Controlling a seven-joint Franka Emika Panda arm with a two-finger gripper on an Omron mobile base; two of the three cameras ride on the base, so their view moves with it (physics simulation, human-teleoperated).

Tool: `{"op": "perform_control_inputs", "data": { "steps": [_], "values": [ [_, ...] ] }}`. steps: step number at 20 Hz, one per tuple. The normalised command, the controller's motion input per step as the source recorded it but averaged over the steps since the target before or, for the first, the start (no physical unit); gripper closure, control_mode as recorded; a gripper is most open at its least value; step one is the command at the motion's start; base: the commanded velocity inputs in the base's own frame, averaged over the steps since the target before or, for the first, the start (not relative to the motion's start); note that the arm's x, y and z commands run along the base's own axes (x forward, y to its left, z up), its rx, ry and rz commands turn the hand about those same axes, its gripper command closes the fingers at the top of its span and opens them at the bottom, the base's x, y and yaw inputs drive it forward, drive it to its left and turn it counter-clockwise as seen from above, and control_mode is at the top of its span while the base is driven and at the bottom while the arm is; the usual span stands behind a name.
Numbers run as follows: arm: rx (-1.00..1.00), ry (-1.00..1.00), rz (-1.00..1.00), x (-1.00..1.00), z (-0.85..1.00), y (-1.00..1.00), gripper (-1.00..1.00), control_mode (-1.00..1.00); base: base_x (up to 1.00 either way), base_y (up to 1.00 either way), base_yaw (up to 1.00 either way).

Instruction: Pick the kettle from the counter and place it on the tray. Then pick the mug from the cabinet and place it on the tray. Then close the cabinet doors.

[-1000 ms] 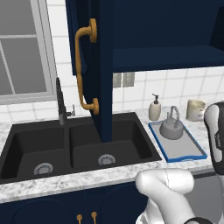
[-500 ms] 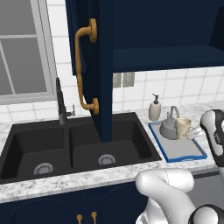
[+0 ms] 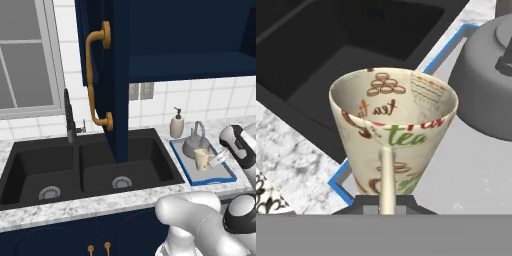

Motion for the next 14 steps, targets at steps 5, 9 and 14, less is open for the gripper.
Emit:
{"op": "perform_control_inputs", "data": {
  "steps": [5,9,14],
  "values": [
    [0.00,-0.12,0.07,0.00,-0.49,-0.07,1.00,-1.00,0.00,0.00,0.00],
    [0.00,-0.09,0.06,0.13,-0.36,-0.09,1.00,-1.00,0.00,0.00,0.00],
    [0.00,-0.07,0.06,0.05,-0.32,-0.01,1.00,-1.00,0.00,0.00,0.00]
  ]
}}
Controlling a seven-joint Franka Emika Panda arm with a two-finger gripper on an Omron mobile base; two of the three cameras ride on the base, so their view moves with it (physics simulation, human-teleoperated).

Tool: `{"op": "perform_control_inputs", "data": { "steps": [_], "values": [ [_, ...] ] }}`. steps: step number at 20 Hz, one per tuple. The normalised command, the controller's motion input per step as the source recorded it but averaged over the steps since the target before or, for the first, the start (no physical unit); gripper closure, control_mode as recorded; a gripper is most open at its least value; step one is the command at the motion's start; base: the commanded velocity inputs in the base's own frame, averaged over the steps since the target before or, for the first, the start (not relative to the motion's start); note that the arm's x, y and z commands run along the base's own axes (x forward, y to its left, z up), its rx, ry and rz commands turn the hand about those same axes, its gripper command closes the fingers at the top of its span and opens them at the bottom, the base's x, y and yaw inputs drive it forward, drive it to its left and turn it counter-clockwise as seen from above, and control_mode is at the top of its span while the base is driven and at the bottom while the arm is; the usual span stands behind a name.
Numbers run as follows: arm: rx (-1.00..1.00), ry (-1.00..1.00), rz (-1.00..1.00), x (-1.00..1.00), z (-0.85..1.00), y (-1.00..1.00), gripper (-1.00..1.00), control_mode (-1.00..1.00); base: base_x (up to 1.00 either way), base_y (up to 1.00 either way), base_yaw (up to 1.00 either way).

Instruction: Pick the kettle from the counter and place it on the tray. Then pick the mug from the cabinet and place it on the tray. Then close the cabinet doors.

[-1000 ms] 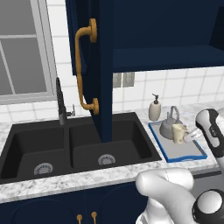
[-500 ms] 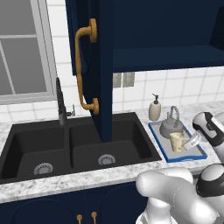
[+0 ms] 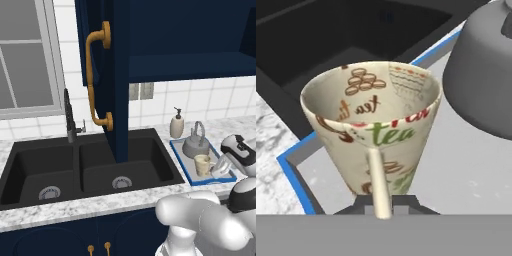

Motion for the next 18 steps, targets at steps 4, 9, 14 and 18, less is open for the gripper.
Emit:
{"op": "perform_control_inputs", "data": {
  "steps": [4,9,14,18],
  "values": [
    [0.00,-0.06,0.05,0.09,-0.26,0.00,1.00,-1.00,0.00,0.00,0.00],
    [0.00,-0.04,0.05,-0.01,-0.24,0.01,-1.00,-1.00,0.00,0.00,0.00],
    [0.00,-0.01,0.01,-0.06,-0.01,0.00,-1.00,-1.00,0.00,0.00,0.00],
    [0.00,0.00,0.00,-0.05,0.01,0.00,-1.00,-1.00,0.00,0.00,0.00]
  ]
}}
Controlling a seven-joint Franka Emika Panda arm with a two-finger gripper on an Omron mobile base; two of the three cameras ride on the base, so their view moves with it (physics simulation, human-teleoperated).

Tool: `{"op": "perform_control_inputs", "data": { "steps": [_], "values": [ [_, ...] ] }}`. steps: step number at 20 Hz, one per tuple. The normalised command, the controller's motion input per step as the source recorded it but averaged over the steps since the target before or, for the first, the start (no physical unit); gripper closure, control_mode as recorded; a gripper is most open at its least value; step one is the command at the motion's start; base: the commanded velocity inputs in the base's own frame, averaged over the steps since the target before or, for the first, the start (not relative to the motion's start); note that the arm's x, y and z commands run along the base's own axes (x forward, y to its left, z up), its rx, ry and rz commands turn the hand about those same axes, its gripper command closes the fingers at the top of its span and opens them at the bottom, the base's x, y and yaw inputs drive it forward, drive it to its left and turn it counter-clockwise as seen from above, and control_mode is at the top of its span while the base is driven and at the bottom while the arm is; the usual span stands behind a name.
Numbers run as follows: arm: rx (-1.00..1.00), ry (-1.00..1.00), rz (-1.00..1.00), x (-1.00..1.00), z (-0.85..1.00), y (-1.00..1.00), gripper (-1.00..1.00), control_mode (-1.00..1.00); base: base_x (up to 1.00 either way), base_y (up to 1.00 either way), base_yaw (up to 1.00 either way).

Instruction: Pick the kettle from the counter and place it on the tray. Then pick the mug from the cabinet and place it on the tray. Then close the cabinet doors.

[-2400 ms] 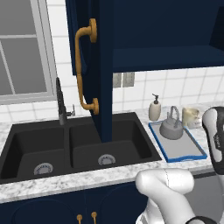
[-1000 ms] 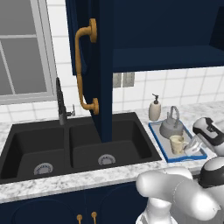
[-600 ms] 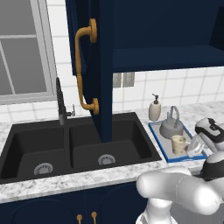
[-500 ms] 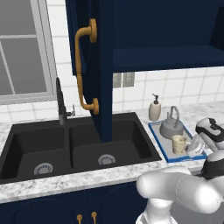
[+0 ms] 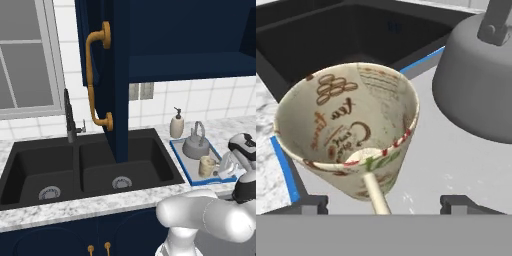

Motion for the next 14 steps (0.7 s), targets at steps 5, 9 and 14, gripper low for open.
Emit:
{"op": "perform_control_inputs", "data": {
  "steps": [5,9,14],
  "values": [
    [0.00,0.00,0.00,-0.15,0.11,0.00,-1.00,-1.00,0.00,0.00,0.00],
    [0.00,0.00,0.00,-0.38,0.35,0.00,-1.00,-1.00,0.00,0.00,0.00],
    [0.00,0.00,0.00,-0.34,0.57,0.24,-1.00,-1.00,0.00,0.00,0.00]
  ]
}}
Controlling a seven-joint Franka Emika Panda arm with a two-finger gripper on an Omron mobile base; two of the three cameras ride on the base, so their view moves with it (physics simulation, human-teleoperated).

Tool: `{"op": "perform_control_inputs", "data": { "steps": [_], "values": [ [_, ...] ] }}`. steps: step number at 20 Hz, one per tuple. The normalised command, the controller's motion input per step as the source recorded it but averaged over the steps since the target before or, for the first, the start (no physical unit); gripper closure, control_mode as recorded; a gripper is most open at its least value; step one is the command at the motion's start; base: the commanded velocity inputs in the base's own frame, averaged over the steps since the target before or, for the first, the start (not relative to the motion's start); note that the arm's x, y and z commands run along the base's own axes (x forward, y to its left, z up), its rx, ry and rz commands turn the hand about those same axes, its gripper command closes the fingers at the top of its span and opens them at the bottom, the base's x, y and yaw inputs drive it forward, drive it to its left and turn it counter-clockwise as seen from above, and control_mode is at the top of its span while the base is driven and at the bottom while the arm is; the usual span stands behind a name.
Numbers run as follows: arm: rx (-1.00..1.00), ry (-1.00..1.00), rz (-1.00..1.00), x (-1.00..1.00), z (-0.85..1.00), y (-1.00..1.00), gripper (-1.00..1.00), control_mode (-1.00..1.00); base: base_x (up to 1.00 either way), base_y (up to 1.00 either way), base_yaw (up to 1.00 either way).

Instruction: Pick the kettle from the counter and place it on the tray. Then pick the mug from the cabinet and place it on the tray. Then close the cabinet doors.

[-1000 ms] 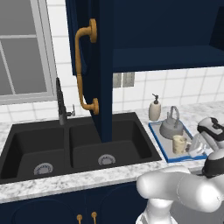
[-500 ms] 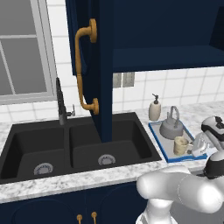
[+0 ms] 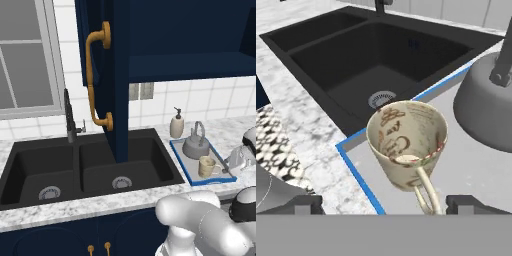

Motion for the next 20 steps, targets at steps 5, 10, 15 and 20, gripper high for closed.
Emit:
{"op": "perform_control_inputs", "data": {
  "steps": [5,10,15,20],
  "values": [
    [-0.01,-0.02,-0.03,-0.19,0.45,0.54,-1.00,-1.00,0.00,0.00,0.00],
    [-0.02,-0.16,-0.10,-0.05,0.42,0.54,-1.00,-1.00,0.00,0.00,0.00],
    [0.00,-0.06,-0.08,-0.14,0.26,0.38,-1.00,-1.00,0.00,0.00,0.00],
    [0.00,-0.18,-0.07,-0.10,0.20,0.42,-1.00,-1.00,0.00,0.00,0.00]
  ]
}}
